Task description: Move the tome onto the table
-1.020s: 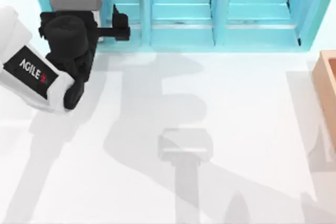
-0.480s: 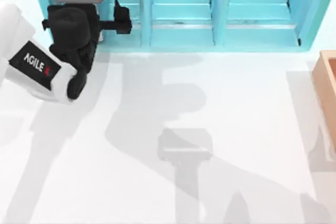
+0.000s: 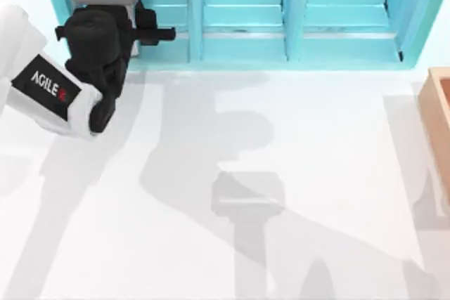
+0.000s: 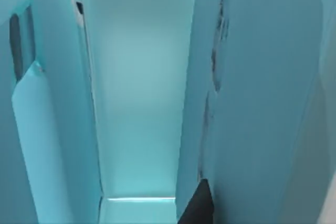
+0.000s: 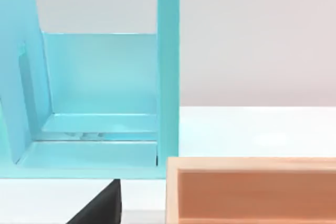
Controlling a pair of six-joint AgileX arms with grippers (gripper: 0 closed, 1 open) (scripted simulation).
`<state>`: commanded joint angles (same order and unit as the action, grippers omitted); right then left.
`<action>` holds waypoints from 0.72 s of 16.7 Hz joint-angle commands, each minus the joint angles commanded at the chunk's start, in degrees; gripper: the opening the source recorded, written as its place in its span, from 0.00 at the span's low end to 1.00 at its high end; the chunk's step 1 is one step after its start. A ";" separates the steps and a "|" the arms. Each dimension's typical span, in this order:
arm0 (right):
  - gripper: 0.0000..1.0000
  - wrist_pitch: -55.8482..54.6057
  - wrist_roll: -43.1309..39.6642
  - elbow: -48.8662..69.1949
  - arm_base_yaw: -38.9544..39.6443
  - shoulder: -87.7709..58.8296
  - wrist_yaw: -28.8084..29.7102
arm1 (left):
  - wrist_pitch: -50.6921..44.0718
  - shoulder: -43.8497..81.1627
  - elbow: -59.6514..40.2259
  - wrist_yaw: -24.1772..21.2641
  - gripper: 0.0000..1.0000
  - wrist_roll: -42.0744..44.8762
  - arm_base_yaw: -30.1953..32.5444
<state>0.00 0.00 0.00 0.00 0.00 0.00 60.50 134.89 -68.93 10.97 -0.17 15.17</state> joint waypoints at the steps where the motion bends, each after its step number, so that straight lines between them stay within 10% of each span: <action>1: 1.00 0.00 0.00 0.00 0.00 0.00 0.00 | 0.00 0.00 0.00 0.00 0.25 0.00 0.00; 4: 1.00 0.00 0.00 0.00 0.00 0.00 0.00 | 0.00 0.00 0.00 0.00 0.02 0.00 0.00; 12: 1.00 0.00 0.00 0.00 0.00 0.00 0.00 | 0.00 0.00 0.00 0.00 0.00 0.00 0.00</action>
<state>0.00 0.00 0.00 0.00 0.00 0.00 60.50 134.89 -68.93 10.97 -0.17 15.17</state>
